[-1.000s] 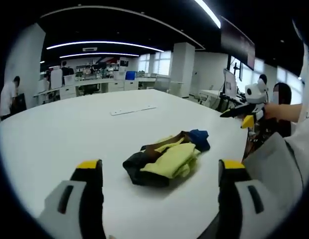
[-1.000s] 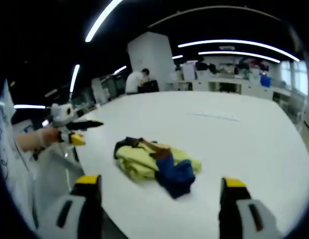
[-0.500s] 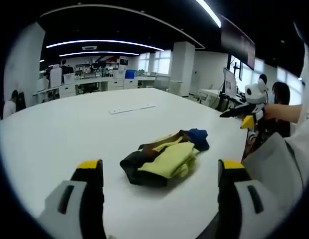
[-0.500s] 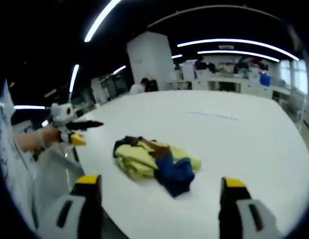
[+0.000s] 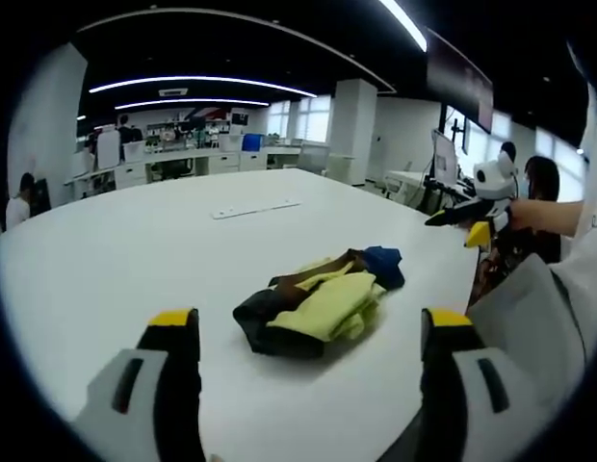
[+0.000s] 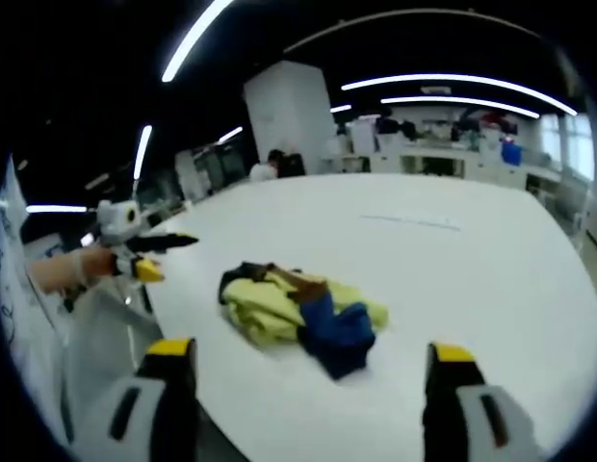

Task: Fold the garment on the visible template until the final outline fits inside the template.

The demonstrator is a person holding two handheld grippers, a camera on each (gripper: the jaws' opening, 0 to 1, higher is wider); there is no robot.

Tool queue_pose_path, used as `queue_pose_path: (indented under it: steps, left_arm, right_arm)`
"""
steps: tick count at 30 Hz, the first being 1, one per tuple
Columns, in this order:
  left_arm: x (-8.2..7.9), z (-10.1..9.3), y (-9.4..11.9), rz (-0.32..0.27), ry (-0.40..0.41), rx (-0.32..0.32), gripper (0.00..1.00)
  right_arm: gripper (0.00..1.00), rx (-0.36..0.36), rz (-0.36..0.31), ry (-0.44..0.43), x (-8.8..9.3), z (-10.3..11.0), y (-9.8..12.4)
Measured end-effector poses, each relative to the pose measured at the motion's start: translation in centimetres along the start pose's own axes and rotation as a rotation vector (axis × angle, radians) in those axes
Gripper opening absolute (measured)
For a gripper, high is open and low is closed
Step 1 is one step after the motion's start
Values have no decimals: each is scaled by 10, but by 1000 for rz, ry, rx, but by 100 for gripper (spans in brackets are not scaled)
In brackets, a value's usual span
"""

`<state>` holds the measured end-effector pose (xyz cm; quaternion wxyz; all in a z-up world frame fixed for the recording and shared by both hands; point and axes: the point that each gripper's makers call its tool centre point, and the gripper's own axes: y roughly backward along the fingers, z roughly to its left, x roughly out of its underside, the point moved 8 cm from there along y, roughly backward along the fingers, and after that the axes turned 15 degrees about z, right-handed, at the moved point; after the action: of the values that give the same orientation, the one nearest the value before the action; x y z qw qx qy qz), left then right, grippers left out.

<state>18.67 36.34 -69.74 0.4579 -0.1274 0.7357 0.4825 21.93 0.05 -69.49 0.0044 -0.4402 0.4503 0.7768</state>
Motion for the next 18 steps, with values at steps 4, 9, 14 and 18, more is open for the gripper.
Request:
queue_pose_path:
  steps: [4,9,14,18]
  left_arm:
    - [1,2,1,-1,0,0,93]
    - [3,3,2,2,1,1,92]
    - [4,3,2,2,4,1,92]
    - [4,2,1,3,7,3,92]
  right_arm:
    - [99,0,-2,0,0,0,-1]
    - [99,-1,4,1,1,-1,-2]
    - [99,-3,5,-1,1,0,-3]
    - [99,-4,11,0,2,-1,-4]
